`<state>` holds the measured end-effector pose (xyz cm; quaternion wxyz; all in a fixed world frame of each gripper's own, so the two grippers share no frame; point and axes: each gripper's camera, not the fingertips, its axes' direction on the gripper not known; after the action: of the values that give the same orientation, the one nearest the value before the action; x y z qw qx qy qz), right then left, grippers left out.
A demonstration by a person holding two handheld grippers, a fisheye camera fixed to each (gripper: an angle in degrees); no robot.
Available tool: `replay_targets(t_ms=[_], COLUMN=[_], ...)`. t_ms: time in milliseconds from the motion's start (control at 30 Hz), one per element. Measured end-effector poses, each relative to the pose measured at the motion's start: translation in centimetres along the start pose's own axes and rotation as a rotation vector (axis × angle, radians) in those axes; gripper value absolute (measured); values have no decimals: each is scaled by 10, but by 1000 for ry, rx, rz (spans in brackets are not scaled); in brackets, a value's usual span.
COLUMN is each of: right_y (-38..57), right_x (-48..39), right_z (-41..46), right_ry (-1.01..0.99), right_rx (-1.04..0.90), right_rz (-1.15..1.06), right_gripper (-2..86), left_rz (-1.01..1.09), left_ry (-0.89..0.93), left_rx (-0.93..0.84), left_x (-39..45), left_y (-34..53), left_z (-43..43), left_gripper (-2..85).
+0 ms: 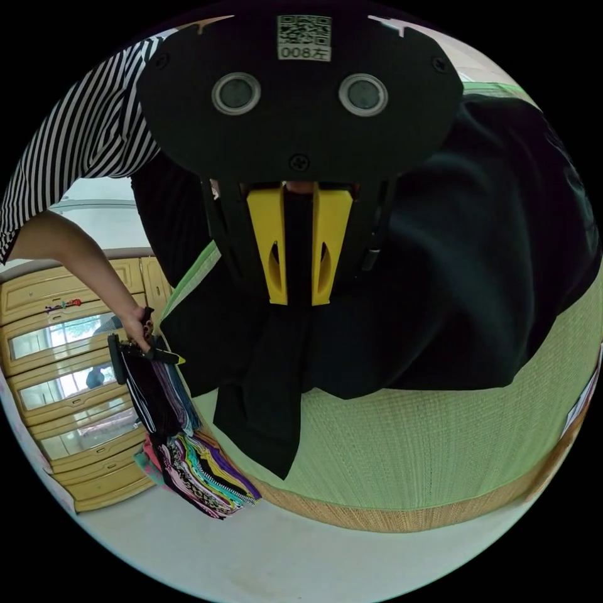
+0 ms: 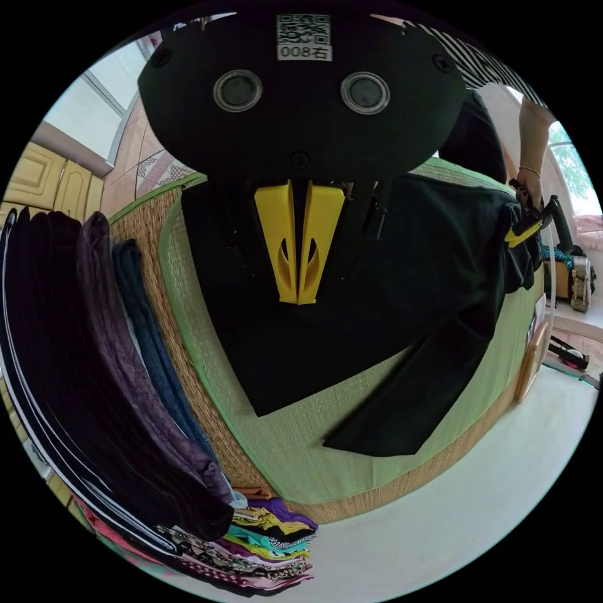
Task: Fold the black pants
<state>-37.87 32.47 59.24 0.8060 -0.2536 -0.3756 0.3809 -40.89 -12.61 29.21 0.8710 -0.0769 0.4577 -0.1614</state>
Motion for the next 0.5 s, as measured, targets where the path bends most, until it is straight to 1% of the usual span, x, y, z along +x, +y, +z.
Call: replay_targets(t_ms=[33,133,200,233,300,400,500], right_y=[-1,-9,-28,-35,-66,-109,-146], right_x=[1,-4,-31,-40,-87,-151,-210], right_z=[-1,-6,-7,-6,0,17,39], right_ry=[-12,-155,-266,-285,-333,-358,-304], right_rx=[10,55,79,78,75,29,-28], right_rz=[5,-2,-70,-91,-182,-274,-339], right_gripper=[2,6,16,20,38,61,67], left_rz=[2,2,-3,-7,-13,-16,-16], left_ry=[-4,-5,-3,1,2,7,37], left_rx=[2,16,32,38,36,31,23], left_x=[2,5,5,5,4,4,5], left_y=[-2,-7,-9,-11,-15,-20,-24], left_z=[3,9,12,14,19,28,39], left_gripper=[70,71,70,70,70,69,67])
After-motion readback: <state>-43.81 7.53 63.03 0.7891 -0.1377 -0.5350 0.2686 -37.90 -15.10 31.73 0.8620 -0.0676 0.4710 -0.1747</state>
